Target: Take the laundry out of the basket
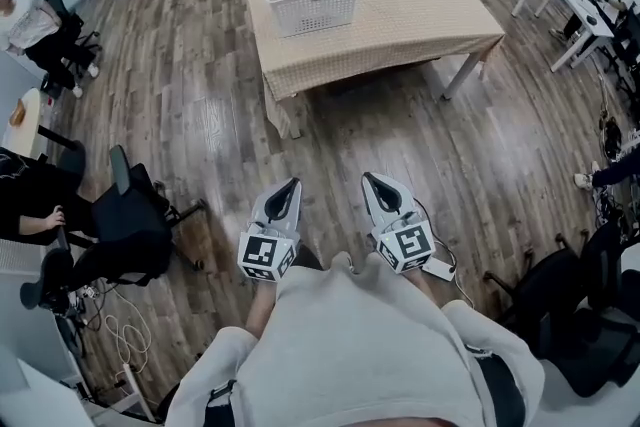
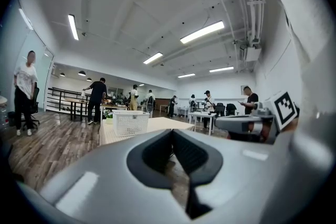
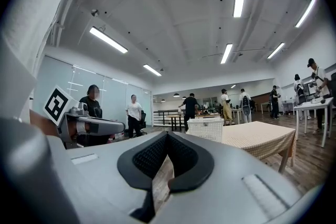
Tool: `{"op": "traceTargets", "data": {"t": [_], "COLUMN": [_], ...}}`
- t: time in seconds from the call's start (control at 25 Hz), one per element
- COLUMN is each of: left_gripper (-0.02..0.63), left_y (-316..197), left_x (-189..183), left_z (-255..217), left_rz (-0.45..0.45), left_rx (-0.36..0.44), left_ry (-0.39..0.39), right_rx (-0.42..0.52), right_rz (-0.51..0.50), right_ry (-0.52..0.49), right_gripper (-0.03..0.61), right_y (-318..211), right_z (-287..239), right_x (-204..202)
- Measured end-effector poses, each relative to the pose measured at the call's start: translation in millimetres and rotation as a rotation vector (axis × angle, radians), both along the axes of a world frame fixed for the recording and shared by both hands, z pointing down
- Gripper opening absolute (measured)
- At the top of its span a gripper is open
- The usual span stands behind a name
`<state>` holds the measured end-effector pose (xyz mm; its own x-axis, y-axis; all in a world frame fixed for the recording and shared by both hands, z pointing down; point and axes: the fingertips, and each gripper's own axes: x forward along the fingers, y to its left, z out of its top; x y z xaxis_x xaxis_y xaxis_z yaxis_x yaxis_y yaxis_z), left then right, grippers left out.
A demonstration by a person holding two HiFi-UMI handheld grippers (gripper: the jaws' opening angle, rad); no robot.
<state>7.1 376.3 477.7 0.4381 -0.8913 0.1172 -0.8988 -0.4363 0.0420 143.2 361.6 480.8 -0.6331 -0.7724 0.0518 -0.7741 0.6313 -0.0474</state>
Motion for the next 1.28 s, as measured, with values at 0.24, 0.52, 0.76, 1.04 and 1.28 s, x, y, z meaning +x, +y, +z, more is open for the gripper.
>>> {"op": "traceTargets", "data": {"t": [0.24, 0.52, 0.76, 1.04, 1.28], "left_gripper": [0.008, 0.008, 0.008, 0.008, 0.008], "left_y": [-20.1, -75.0, -135.9, -221.0, -306.8], "left_x": [14.3, 23.1, 14.4, -15.1, -62.9], "left_z": [11.5, 15.6, 23.3, 23.6, -2.1], "left_rz": [0.011, 0.051, 0.082, 0.109, 0.12], "left_rx": [-0.02, -0.024, -0.021, -0.013, 0.03], "left_ry": [0.004, 0.008, 0.014, 0.018, 0.037], "right_rx": [-0.02, -0.032, -0.031, -0.028, 0.011], "right_rz": [0.012, 0.044, 0.071, 0.077, 0.051], "right_ry": [-0.002, -0.001, 0.011, 0.035, 0.063], "right_gripper": [-0.002, -0.002, -0.002, -0.002, -0.002], "right_y": [-18.9, -68.0, -125.4, -213.7, -300.3], "right_z": [12.2, 17.7, 22.6, 19.2, -5.3], "right_x": [14.3, 20.0, 10.2, -27.6, -88.2]}}
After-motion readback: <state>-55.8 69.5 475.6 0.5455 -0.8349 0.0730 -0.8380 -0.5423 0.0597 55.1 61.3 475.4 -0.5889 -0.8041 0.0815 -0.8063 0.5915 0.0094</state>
